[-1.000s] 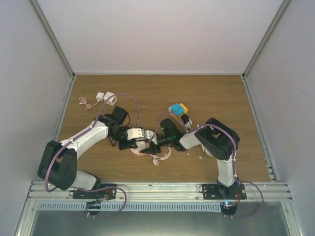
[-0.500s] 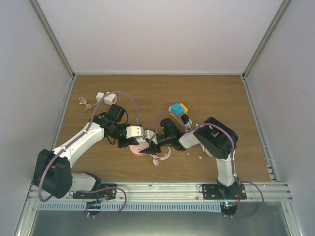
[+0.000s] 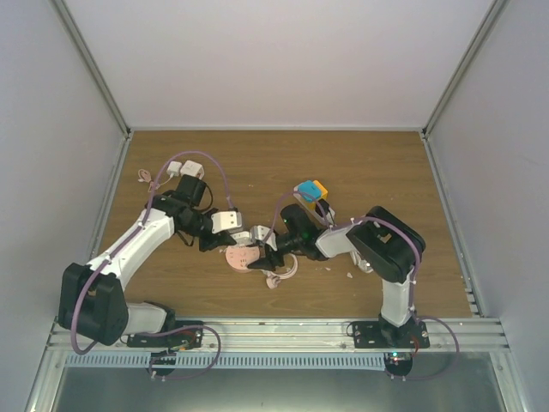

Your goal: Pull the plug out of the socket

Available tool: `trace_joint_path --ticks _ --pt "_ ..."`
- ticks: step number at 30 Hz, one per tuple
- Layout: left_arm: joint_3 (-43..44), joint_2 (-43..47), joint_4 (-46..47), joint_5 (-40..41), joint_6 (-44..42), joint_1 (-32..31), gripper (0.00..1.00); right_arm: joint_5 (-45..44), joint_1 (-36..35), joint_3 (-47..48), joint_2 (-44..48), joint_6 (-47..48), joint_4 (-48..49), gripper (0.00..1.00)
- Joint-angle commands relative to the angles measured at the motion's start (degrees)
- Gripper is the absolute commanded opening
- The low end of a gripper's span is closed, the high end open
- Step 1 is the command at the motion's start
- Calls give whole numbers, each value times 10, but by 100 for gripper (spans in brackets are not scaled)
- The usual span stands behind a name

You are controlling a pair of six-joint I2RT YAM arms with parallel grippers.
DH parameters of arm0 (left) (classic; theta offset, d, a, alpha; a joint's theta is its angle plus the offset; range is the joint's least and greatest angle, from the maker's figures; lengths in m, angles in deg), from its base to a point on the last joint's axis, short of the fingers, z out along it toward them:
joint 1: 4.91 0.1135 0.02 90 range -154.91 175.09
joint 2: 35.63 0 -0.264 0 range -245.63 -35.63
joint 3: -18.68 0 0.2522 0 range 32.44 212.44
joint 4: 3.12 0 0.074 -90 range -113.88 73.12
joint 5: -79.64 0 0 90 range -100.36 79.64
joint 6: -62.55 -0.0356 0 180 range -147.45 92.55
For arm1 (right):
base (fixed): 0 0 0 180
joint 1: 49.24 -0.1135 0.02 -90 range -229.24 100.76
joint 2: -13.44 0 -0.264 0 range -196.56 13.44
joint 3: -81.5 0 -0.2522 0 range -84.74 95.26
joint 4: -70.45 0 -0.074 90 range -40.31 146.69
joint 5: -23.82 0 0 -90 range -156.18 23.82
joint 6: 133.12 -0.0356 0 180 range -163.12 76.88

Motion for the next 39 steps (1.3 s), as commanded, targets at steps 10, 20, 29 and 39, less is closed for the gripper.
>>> trace_joint_path --ticks 10,20,29,39 --pt "80 -12 -77 -144 -35 69 0 37 70 63 94 15 -181 78" --pt "124 -13 -118 -279 -26 72 0 21 134 70 168 6 -232 91" --pt "129 -6 -134 -344 -22 70 0 33 138 94 205 -18 -248 100" --pt "105 -3 -93 -370 23 55 0 63 131 122 226 -28 -258 100"
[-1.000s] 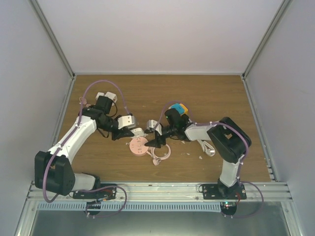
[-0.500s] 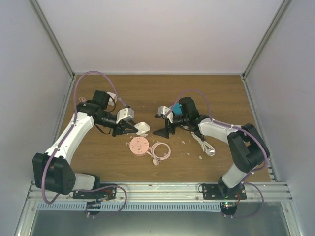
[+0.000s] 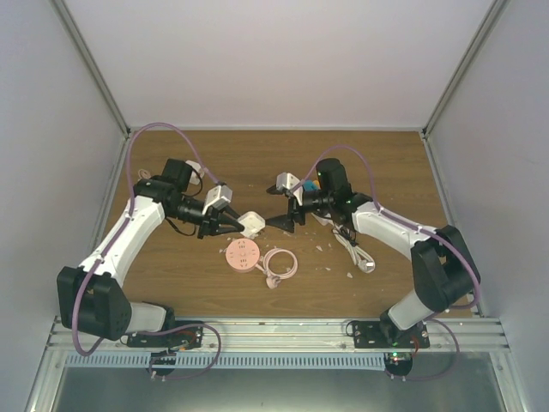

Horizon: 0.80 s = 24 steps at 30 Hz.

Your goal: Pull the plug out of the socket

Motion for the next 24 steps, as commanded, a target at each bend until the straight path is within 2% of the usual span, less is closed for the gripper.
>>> trace_joint_path --ticks 1,12,24 --pt "-16 10 33 -37 24 -9 0 37 -7 23 13 -6 -20 100" --pt "-41 14 93 -31 83 -8 0 71 -33 18 32 13 -42 100" --pt "-46 5 123 -21 115 -9 0 55 -38 16 29 -38 -17 96"
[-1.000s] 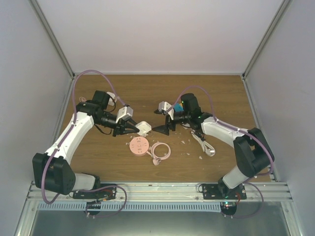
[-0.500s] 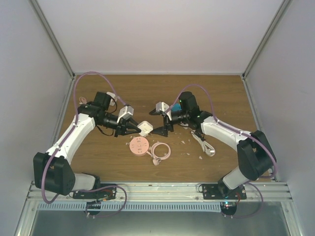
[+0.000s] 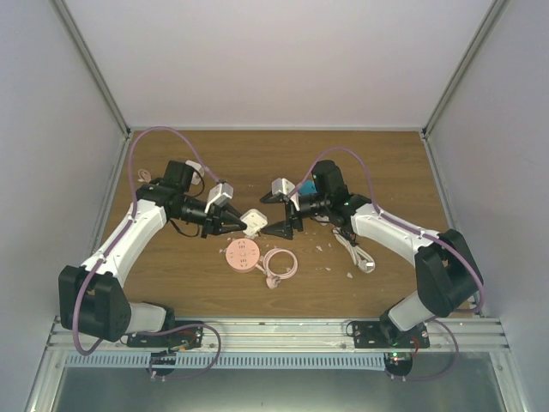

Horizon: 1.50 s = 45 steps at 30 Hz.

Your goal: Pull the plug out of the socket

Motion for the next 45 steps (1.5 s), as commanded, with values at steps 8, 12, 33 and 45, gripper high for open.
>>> trace_joint_path --ticks 8,12,33,45 --pt "-6 -8 31 -2 9 -5 0 -15 -7 6 4 -56 45 93" --pt "-9 -10 25 -2 1 -13 0 -22 -7 8 -1 -65 53 91" --pt "-30 23 0 26 -45 -76 0 -65 14 11 -7 -83 65 86" --pt "-66 47 179 210 117 -55 0 6 14 31 5 -21 11 97"
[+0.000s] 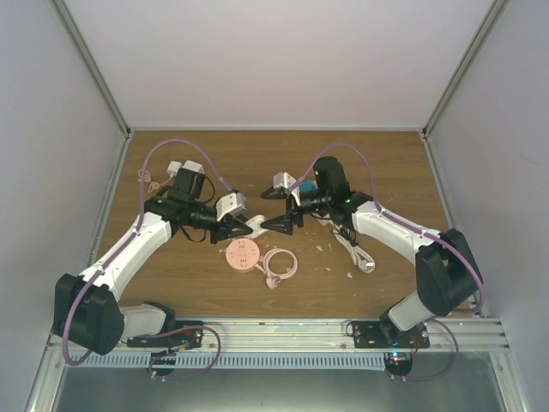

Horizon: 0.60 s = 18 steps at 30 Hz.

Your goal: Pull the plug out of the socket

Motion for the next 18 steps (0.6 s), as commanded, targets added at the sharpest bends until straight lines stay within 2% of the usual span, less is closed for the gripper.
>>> trace_joint_path --ticks 1,4,6,12,18 --pt "-13 6 58 77 52 16 0 8 6 25 9 25 1 98" --pt "-17 4 81 135 59 33 0 6 6 27 11 33 -8 100" --pt "-21 3 93 201 56 42 0 1 6 27 10 40 -17 100" --pt "-41 -18 122 314 18 92 0 -6 5 25 -1 51 -29 100" --pt "-70 -44 197 430 -29 150 0 -8 1 26 -14 54 -33 100"
